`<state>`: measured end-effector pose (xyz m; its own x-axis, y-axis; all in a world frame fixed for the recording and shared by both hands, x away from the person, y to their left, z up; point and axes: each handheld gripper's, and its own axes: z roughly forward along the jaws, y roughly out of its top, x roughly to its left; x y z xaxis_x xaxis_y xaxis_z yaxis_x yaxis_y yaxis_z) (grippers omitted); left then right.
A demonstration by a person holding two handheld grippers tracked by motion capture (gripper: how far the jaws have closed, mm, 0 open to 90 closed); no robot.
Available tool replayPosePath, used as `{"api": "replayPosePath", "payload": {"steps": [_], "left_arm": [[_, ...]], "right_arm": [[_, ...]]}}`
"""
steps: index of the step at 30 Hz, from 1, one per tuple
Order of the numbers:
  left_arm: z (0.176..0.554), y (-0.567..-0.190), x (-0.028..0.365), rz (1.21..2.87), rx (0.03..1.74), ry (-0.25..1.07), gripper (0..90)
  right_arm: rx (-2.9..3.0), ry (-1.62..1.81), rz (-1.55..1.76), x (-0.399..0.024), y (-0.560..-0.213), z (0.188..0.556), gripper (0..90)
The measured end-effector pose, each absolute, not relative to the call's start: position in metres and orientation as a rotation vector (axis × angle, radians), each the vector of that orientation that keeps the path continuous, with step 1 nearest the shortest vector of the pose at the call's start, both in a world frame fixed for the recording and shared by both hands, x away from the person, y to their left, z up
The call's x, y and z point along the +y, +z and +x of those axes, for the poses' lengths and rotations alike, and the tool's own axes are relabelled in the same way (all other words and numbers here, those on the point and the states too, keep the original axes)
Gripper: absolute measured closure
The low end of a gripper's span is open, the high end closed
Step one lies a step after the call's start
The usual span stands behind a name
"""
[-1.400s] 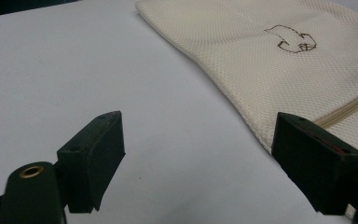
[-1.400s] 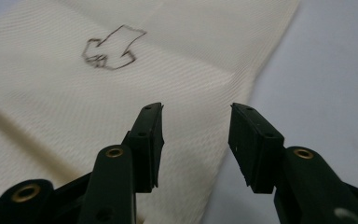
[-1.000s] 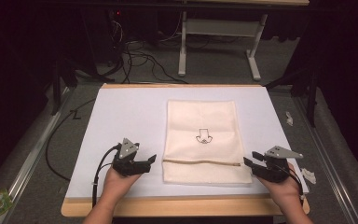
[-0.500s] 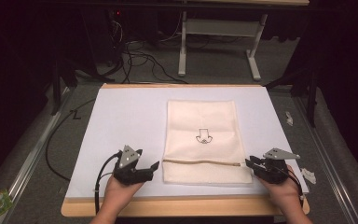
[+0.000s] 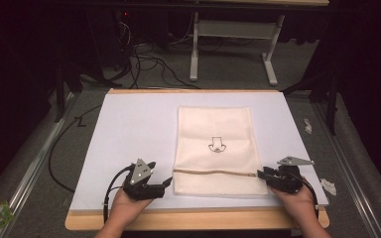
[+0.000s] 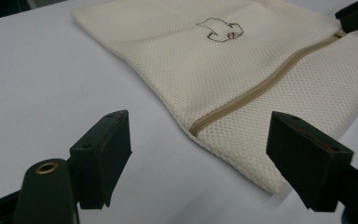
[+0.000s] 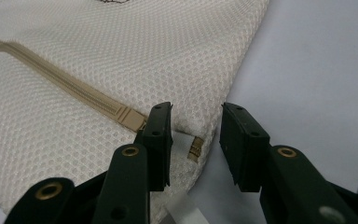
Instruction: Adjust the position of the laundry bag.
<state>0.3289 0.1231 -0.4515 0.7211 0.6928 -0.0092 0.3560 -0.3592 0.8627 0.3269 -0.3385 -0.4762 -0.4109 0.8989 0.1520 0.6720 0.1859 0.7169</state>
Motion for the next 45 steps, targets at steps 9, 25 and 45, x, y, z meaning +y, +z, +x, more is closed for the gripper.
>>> {"api": "replayPosePath", "payload": {"steps": [9, 25, 45], "left_arm": [[0.33, -0.452, 0.124, 1.958, 0.813, 0.438, 23.6], [0.333, -0.455, 0.127, 1.931, 0.845, 0.434, 22.5], [0.335, -0.454, 0.13, 1.912, 0.861, 0.414, 25.1]], "right_arm": [[2.178, 1.03, 1.481, -0.337, -0.475, 0.325, 67.5], [2.225, 0.987, 1.415, -0.329, -0.473, 0.323, 84.2], [2.201, 1.0, 1.388, -0.329, -0.468, 0.32, 84.4]]}}
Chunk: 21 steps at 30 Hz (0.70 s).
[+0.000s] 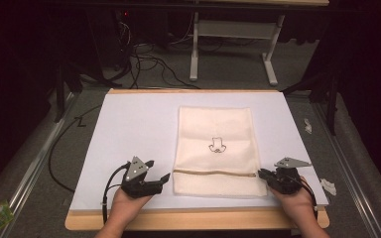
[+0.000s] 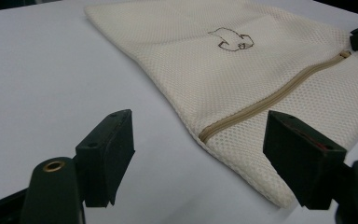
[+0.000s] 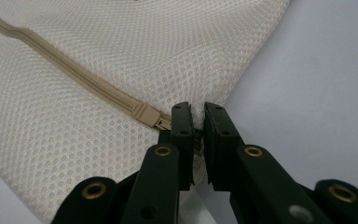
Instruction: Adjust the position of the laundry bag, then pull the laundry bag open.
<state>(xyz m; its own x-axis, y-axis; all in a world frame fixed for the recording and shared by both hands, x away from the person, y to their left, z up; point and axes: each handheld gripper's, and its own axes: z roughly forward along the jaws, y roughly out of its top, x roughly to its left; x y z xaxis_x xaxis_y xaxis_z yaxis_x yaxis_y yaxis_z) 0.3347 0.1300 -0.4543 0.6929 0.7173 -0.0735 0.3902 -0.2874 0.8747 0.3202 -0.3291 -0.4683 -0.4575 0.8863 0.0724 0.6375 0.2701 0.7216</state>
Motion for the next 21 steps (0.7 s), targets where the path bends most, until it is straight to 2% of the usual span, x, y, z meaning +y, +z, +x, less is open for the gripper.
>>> {"api": "replayPosePath", "payload": {"steps": [21], "left_arm": [[0.339, -0.448, 0.133, 1.833, 0.872, 0.333, 28.7]], "right_arm": [[2.08, 1.119, 1.364, -0.327, -0.446, 0.316, 84.7]]}}
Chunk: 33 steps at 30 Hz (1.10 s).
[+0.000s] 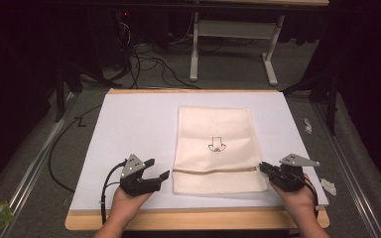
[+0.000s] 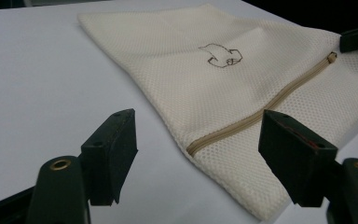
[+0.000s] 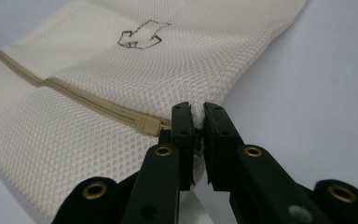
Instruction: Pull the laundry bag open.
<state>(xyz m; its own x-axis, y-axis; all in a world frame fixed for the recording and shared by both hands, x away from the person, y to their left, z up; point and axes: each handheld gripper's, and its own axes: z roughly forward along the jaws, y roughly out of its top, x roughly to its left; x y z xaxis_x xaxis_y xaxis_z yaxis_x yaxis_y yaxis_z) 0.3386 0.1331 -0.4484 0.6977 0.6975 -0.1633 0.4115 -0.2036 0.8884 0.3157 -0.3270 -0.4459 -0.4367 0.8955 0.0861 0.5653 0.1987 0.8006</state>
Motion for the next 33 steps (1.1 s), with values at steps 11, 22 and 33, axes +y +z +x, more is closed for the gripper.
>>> {"api": "replayPosePath", "payload": {"steps": [11, 22, 33], "left_arm": [[0.338, -0.444, 0.106, 1.823, 0.844, 0.246, 35.7], [0.342, -0.441, 0.033, 1.871, 0.736, 0.134, 43.5], [0.351, -0.438, -0.039, 1.867, 0.676, 0.008, 52.6]], "right_arm": [[2.041, 1.174, 1.29, -0.325, -0.434, 0.312, 84.7], [2.025, 1.238, 1.241, -0.323, -0.426, 0.308, 84.8], [2.023, 1.251, 1.245, -0.321, -0.424, 0.307, 85.5]]}}
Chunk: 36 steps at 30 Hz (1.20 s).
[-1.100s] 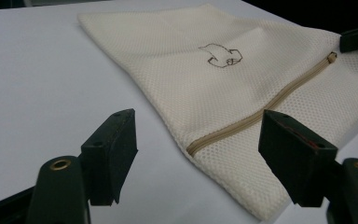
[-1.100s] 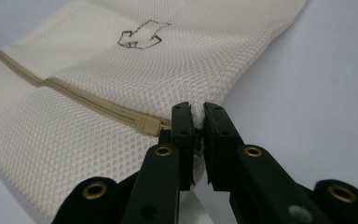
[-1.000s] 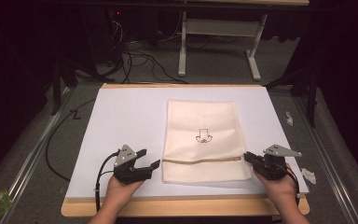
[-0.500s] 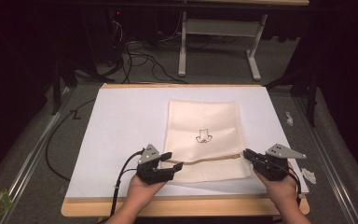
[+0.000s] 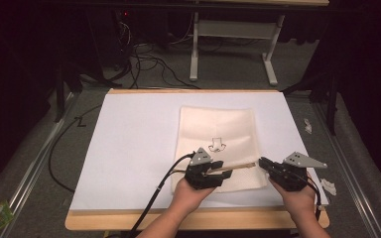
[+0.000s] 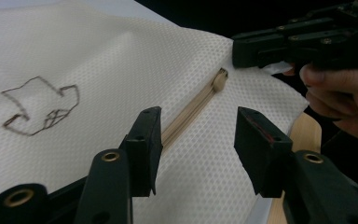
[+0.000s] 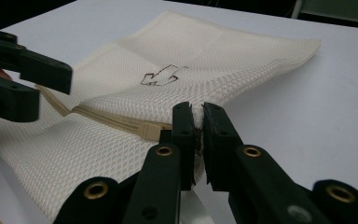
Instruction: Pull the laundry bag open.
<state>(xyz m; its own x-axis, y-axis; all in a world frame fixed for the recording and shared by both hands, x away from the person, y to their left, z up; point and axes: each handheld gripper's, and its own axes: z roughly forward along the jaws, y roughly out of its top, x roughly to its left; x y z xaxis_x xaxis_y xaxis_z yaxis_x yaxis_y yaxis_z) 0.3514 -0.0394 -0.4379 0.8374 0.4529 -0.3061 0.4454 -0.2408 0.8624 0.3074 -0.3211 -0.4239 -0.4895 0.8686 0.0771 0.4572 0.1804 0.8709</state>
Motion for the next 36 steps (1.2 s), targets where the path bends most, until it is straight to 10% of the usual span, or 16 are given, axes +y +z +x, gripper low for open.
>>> {"api": "replayPosePath", "payload": {"steps": [36], "left_arm": [[0.361, -0.447, -0.098, 1.866, 0.61, -0.061, 82.4]], "right_arm": [[2.001, 1.268, 1.183, -0.319, -0.422, 0.305, 85.7]]}}
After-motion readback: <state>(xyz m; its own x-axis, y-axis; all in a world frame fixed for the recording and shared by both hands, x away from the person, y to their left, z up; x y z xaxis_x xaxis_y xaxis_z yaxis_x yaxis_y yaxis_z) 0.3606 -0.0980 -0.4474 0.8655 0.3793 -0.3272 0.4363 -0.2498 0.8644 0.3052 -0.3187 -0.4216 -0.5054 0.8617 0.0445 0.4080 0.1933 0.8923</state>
